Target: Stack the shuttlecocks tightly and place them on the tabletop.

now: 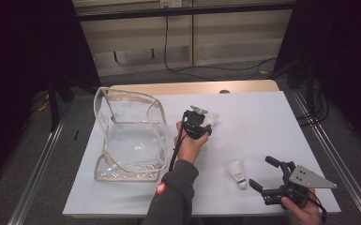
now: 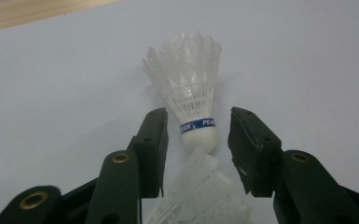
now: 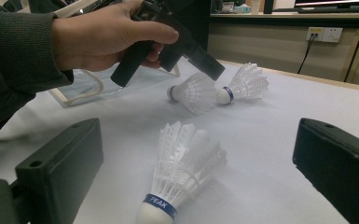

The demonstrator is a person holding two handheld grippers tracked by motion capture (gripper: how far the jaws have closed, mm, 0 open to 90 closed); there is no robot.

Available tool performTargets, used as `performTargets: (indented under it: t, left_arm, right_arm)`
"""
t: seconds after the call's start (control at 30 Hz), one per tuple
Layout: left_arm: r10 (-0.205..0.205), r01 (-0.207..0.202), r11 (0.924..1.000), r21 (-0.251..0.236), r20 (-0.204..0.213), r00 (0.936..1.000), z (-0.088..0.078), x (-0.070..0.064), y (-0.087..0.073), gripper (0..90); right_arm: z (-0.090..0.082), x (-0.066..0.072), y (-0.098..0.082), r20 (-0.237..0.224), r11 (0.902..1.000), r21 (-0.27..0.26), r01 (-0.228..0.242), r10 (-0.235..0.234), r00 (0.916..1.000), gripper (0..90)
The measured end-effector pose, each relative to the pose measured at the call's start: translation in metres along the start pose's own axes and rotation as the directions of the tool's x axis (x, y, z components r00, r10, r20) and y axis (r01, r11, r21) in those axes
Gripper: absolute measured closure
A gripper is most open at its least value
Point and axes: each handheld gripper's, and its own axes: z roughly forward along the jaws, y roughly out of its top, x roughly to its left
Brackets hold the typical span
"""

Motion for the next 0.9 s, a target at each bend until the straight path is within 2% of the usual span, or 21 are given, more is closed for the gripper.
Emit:
performTargets:
  t: [0.07,0.23,0.27,0.37,0.47,0.63,0.8,0.9]
  left_arm:
    - [-0.015,0.015,0.9999,-0.002,0.012,0.9998,-0.002,0.000,0.000,53.5]
    - [-0.053,0.054,0.9984,-0.013,0.073,0.9959,-0.010,-0.002,0.002,45.0]
    - [-0.055,0.055,0.9984,-0.008,0.075,0.9957,-0.012,-0.002,0.002,41.5]
    - [-0.053,0.053,0.9986,-0.002,0.101,0.9935,-0.018,-0.003,0.001,39.6]
    - [-0.072,0.071,0.9974,0.012,0.130,0.9888,-0.024,-0.005,0.001,32.0]
    - [-0.076,0.080,0.9967,-0.013,0.172,0.9822,-0.034,-0.008,-0.006,24.9]
    - [-0.091,0.096,0.9952,-0.018,0.187,0.9782,-0.040,-0.008,-0.013,14.8]
    - [-0.071,0.076,0.9969,-0.019,0.201,0.9771,-0.044,-0.010,-0.014,10.9]
  right_arm:
    - [0.000,0.000,0.000,0.000,1.0000,-0.001,0.001,-0.001,1.0000,1.0]
    - [-0.001,-0.001,0.000,0.001,1.0000,-0.002,-0.001,0.001,1.0000,1.0]
    - [-0.001,-0.001,0.000,0.003,1.0000,0.000,0.001,-0.001,1.0000,1.0]
    - [-0.001,0.000,0.000,0.002,1.0000,-0.002,0.005,-0.005,1.0000,1.0]
    - [-0.001,0.000,0.001,0.000,1.0000,0.002,0.005,-0.005,1.0000,1.2]
    - [-0.001,-0.002,0.000,0.001,1.0000,0.005,0.001,-0.001,1.0000,1.1]
    - [-0.001,-0.002,0.000,-0.001,1.0000,0.007,0.001,-0.001,1.0000,1.1]
    - [0.000,-0.001,0.000,-0.003,0.9999,0.014,0.002,-0.002,1.0000,1.1]
